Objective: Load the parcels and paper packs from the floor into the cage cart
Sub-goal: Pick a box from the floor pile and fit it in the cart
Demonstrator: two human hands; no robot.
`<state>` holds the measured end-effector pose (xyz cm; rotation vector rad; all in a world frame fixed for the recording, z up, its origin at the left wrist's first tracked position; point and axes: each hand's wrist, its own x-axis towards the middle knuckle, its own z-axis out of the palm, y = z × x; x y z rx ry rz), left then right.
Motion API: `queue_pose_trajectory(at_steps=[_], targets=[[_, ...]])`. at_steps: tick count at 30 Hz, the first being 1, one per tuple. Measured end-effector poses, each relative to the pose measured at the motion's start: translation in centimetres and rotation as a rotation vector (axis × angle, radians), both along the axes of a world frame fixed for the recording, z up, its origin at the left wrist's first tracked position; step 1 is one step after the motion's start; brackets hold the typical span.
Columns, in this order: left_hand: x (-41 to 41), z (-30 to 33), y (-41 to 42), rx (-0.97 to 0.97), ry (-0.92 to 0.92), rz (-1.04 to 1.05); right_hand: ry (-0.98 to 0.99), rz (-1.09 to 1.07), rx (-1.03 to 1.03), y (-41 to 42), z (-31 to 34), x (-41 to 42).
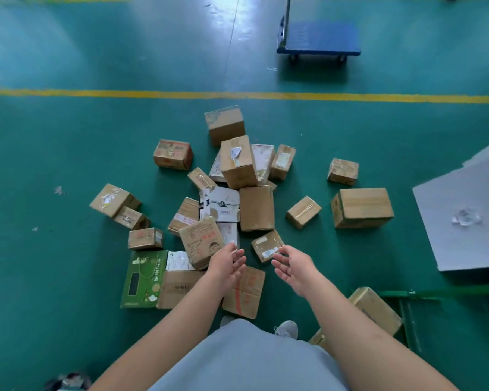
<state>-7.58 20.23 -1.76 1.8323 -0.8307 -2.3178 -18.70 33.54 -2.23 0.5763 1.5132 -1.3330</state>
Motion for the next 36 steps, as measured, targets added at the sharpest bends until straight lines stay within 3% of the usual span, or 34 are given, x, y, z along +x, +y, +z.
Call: queue_pose_trajectory(at_steps=[12, 18, 27, 36], targets=[[-9.7, -0.9, -1.2, 0.029, 0.003, 0.064, -0.004, 0.066, -0.003, -2.0, -0.4, -9.9], [-22.0, -2.0, 3.0, 0.006, -0.065, 0.153, -0.016, 0.177, -0.025, 0.5, -1.4, -23.2], [-38.8, 1.5, 7.6, 0.01, 0.046, 0.061, 0.045, 0.113, -0.011, 5.0, 1.7, -43.0], [-43.6, 1.0, 6.2, -0.012, 0.008, 0.151, -0.008, 0.243, -0.008, 2.3, 0.3, -47.9]])
